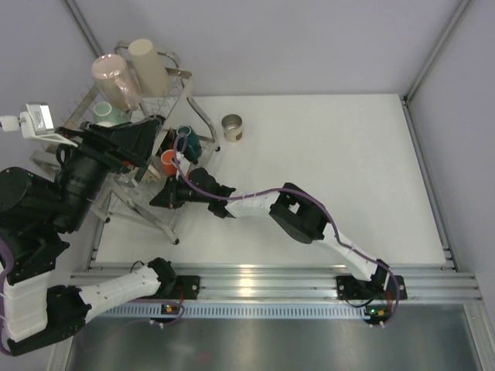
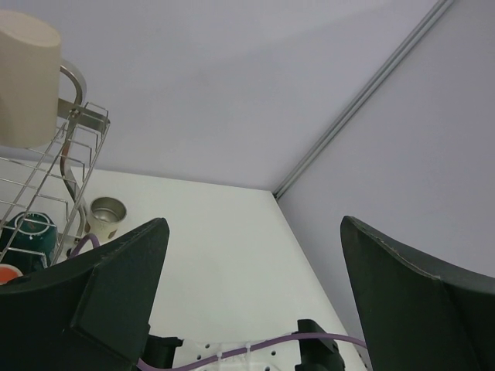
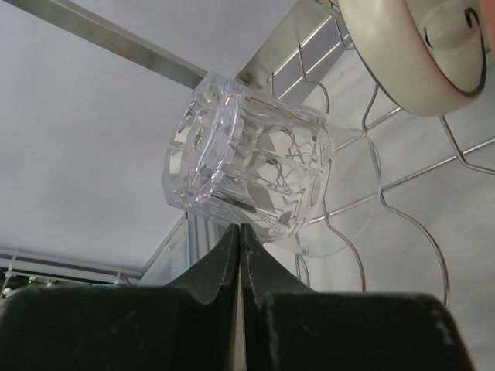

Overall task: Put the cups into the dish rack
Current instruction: Place the cup upside down on the dish rack

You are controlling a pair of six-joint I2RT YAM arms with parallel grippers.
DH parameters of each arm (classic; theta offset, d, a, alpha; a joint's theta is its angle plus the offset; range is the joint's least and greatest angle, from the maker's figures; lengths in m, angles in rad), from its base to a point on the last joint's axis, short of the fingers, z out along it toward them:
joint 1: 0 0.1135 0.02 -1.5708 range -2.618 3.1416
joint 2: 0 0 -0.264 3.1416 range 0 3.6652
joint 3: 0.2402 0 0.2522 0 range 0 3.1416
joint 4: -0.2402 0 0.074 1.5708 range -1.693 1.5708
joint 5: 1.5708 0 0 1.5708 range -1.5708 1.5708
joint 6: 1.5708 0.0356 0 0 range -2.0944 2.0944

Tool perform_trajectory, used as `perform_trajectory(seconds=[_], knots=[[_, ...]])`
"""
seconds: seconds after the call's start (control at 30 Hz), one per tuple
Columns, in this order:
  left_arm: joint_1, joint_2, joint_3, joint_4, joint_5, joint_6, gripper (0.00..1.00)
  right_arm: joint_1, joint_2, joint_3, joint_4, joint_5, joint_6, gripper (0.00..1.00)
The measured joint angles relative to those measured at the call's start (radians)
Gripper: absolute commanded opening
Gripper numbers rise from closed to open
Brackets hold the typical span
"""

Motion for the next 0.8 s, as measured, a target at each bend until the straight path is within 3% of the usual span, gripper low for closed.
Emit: perform_trajectory(seconds=[0.57,0.8], knots=[[0.0,0.037,0.005,0.0,-0.001,0.005,0.98,-0.006,0.036,0.071,0.003,-0.003,0.002,0.0],[0.0,0.037,0.002,0.0,-0.018,0.013,0.98,-0.024,-0.03,-0.105,0.103,-0.005,-0.02,0.0]])
